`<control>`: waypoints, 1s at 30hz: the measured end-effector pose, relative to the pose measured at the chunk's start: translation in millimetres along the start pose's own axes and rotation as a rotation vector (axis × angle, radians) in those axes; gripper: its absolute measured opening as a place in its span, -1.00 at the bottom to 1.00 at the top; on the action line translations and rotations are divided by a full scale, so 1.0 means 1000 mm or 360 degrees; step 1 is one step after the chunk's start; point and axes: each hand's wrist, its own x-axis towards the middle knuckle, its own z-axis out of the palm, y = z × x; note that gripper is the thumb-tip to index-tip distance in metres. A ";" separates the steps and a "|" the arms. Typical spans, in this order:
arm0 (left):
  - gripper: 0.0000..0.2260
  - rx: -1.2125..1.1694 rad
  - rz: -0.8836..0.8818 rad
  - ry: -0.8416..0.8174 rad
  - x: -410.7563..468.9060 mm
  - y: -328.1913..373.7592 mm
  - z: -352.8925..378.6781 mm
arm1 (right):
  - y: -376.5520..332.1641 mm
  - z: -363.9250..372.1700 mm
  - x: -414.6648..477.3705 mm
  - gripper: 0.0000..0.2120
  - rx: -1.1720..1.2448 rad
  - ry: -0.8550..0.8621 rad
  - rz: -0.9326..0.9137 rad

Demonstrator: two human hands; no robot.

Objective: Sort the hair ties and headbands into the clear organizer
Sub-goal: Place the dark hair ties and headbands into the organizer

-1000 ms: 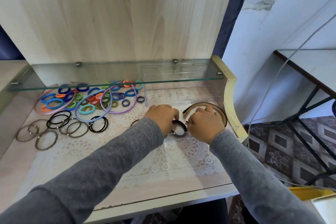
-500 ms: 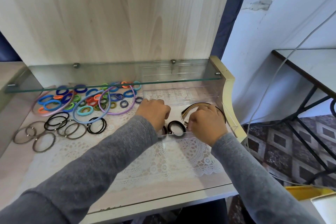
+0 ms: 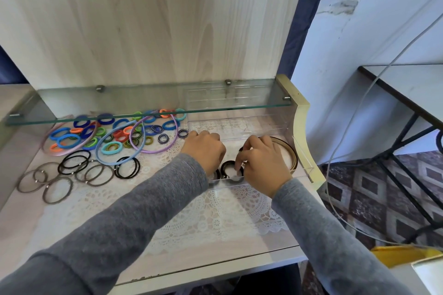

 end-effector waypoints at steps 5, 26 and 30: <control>-0.84 -0.0020 -0.0019 -0.0017 -0.001 0.001 0.003 | 0.005 0.004 0.002 -0.88 -0.0178 0.0238 0.0108; -0.82 0.0060 -0.0029 -0.0029 0.005 0.008 0.007 | 0.004 0.019 0.012 -0.88 -0.0530 0.0029 0.0025; -0.81 0.0090 -0.0038 -0.0020 0.006 0.011 0.008 | 0.006 0.020 0.012 -0.93 -0.0502 0.0004 0.0013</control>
